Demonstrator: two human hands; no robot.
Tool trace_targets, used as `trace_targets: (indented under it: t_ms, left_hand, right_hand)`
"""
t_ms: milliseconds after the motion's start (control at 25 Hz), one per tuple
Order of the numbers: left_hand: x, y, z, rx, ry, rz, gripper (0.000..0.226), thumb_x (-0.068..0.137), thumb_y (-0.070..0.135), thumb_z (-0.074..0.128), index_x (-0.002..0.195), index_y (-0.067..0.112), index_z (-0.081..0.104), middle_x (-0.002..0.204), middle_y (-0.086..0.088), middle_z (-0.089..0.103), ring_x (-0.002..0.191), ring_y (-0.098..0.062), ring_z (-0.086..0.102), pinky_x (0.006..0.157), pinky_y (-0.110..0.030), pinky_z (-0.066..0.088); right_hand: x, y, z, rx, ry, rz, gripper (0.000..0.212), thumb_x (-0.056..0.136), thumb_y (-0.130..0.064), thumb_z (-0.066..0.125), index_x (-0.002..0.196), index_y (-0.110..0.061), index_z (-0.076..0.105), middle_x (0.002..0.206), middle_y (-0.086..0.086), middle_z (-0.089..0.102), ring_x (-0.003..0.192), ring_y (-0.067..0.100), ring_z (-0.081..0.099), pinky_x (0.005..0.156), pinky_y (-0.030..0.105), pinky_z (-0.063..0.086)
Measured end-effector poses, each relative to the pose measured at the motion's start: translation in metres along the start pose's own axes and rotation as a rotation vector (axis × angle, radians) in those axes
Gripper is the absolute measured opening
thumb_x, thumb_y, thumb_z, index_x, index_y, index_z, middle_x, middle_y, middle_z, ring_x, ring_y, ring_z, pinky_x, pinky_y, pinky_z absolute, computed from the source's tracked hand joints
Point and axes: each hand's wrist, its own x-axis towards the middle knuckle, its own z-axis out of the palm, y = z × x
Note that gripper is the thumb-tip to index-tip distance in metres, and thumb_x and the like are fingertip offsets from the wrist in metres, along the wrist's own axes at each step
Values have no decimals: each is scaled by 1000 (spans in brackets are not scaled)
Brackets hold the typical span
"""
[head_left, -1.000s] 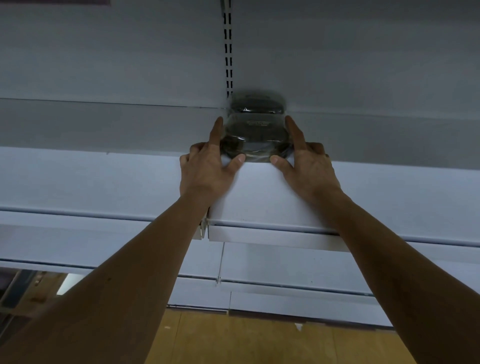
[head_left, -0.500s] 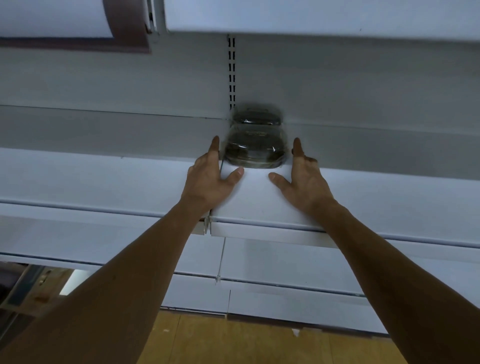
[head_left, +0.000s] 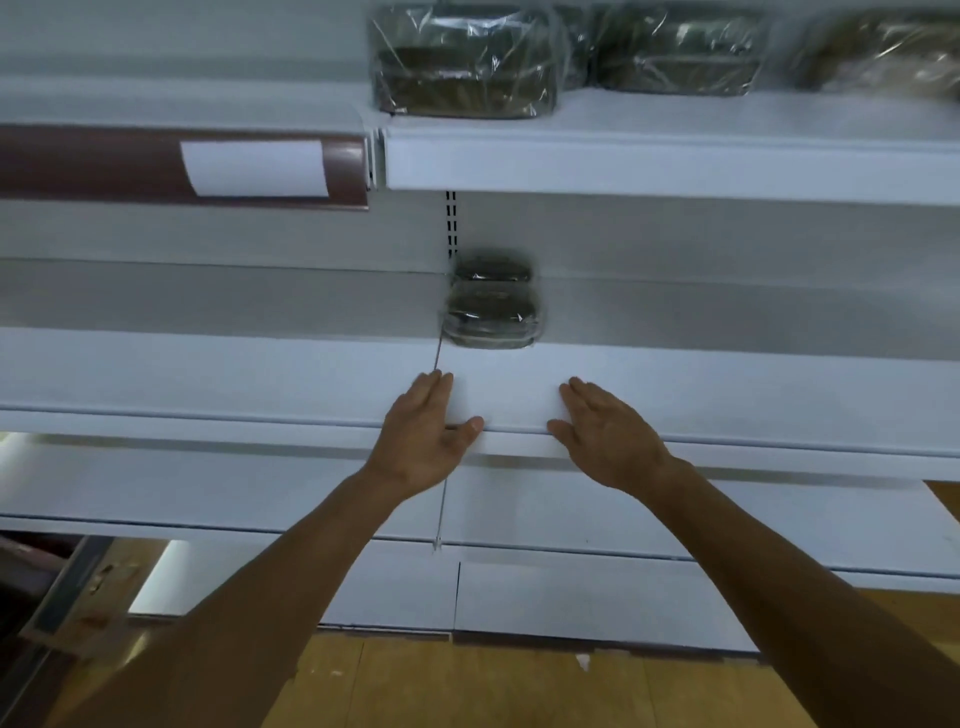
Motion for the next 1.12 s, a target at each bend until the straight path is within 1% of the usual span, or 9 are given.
trace_targets:
  t_ms: [120,280,480,640,720,800,880,960,1120]
  left_hand:
    - [-18,17,-16,58,-4,48,73,101,53,39,158,17,13,167,-3,4,153,-18,-1,123,-36,5]
    - [-35,41,-51,63,39,109,73,99,56,40,159,23,13,166,-2,1,152,-18,-6,123,-38,7]
    - [-55,73,-93,81,217,238,68,100,53,41,156,18,25,162,0,20,149,-14,9,118,-32,20]
    - [-75,95,-127,139,344,330,64,100,51,42,152,16,34,154,3,36,142,-13,24,114,-27,27]
    - [-83,105,-148,148,422,371,60,100,48,45,149,15,41,148,3,45,136,-14,32,107,-24,30]
    - [-86,112,-172,152,514,400,55,100,46,47,146,15,47,142,2,51,131,-16,39,103,-25,33]
    - [-81,114,-193,141,583,408,54,100,45,49,144,15,49,138,-1,54,128,-19,42,102,-30,36]
    - [-69,112,-211,131,607,385,54,100,46,47,145,16,48,137,-2,54,127,-21,42,102,-33,39]
    - [-39,105,-229,163,572,326,61,100,50,43,151,18,36,147,-2,43,137,-20,32,107,-38,39]
  right_hand:
    - [-28,-8,-26,-12,-36,-26,61,106,-43,25,156,-10,17,163,7,15,150,19,13,120,29,8]
    - [-57,-15,-67,24,121,-62,56,106,-41,31,155,-15,24,162,3,23,149,16,17,118,26,9]
    - [-85,-30,-127,13,221,-145,53,105,-41,35,153,-21,29,158,-1,33,147,14,24,119,28,18]
    - [-109,-58,-172,21,324,-233,47,105,-34,39,150,-25,34,153,-5,40,141,14,32,110,23,22]
    - [-116,-70,-194,31,376,-255,47,104,-37,40,149,-27,36,152,-7,41,138,14,36,109,26,27]
    - [-114,-78,-213,35,441,-271,49,102,-41,42,150,-29,36,152,-8,41,137,13,39,110,31,32]
    - [-106,-84,-227,41,504,-274,50,101,-44,45,149,-32,38,150,-10,43,134,11,43,108,33,37]
    - [-96,-87,-238,61,556,-273,49,100,-44,46,148,-33,39,148,-10,45,132,11,45,106,36,40]
    - [-70,-92,-252,64,556,-246,56,99,-43,48,152,-28,33,152,-3,41,138,17,37,110,39,36]
